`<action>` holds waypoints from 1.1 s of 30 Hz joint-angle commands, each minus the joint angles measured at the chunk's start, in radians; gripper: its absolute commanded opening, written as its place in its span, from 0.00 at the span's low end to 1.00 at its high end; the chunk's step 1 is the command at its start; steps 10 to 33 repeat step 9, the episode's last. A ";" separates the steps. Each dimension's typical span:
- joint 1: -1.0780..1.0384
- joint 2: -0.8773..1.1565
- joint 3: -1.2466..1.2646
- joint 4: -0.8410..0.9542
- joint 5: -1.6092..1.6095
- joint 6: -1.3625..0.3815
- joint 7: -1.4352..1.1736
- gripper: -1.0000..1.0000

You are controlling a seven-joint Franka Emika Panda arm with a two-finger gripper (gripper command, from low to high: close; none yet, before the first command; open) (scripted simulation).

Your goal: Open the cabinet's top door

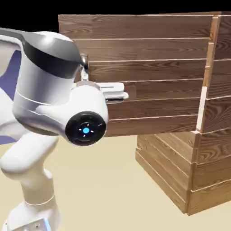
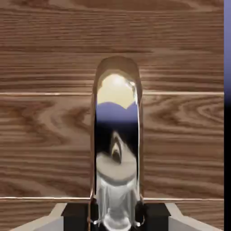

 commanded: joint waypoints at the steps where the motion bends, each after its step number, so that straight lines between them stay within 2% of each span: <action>1: 0.024 0.036 -0.024 0.035 -0.013 -0.030 -0.021 0.00; 9: 0.168 0.310 -0.193 0.289 -0.092 -0.254 -0.214 0.00; 33: 0.168 0.310 -0.193 0.289 -0.092 -0.254 -0.214 0.00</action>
